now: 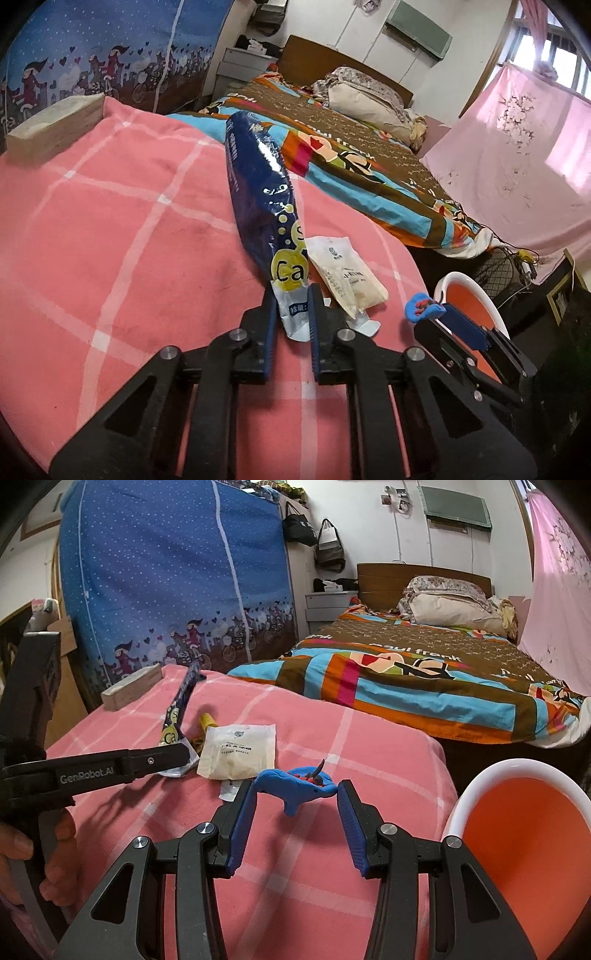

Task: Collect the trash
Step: 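Carry the blue bag and blue toy over the orange bucket and open both tools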

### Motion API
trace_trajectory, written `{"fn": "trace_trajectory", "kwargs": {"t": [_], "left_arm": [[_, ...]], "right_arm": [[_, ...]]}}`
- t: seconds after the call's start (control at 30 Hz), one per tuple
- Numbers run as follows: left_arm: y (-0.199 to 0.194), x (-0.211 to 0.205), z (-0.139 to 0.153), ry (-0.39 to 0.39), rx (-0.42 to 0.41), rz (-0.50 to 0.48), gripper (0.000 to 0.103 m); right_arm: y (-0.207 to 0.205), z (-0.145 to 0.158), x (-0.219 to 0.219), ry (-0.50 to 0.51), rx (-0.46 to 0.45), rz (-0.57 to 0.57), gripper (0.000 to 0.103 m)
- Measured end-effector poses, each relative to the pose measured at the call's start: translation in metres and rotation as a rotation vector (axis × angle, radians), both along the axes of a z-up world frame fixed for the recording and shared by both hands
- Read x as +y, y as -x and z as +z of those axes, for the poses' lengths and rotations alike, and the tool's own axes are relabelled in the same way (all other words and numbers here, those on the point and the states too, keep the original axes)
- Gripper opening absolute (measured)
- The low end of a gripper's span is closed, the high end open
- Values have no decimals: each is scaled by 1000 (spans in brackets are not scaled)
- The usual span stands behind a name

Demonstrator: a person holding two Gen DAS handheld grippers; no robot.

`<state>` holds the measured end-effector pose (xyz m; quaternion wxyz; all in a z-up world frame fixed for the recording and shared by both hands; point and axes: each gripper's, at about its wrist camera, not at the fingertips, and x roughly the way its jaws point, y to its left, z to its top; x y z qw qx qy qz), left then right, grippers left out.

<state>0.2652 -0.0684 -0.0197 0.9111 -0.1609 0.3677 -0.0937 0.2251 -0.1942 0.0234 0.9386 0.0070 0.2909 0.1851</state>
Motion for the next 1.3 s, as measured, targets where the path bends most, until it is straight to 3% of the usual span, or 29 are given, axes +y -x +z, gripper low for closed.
{"fn": "trace_trajectory", "kwargs": {"t": [0.33,0.73,0.97,1.17,1.3], "left_arm": [[30,-12,16,-84,-194,-14,17],[59,-32,49,-190,-473,-47,18],[67,-52,61,-203,-554,-114,18],[75,-73,65,-219,-600,-174,18],[74,-87,64,-199,-581,-226,18]], "right_arm": [[11,6,-7,-58,-73,0,44],[54,44,-44,-216,-412,-84,44],[74,57,-69,-270,-547,-178,45],[81,57,-90,-278,-560,-250,45],[84,54,-102,-276,-547,-294,45]]}}
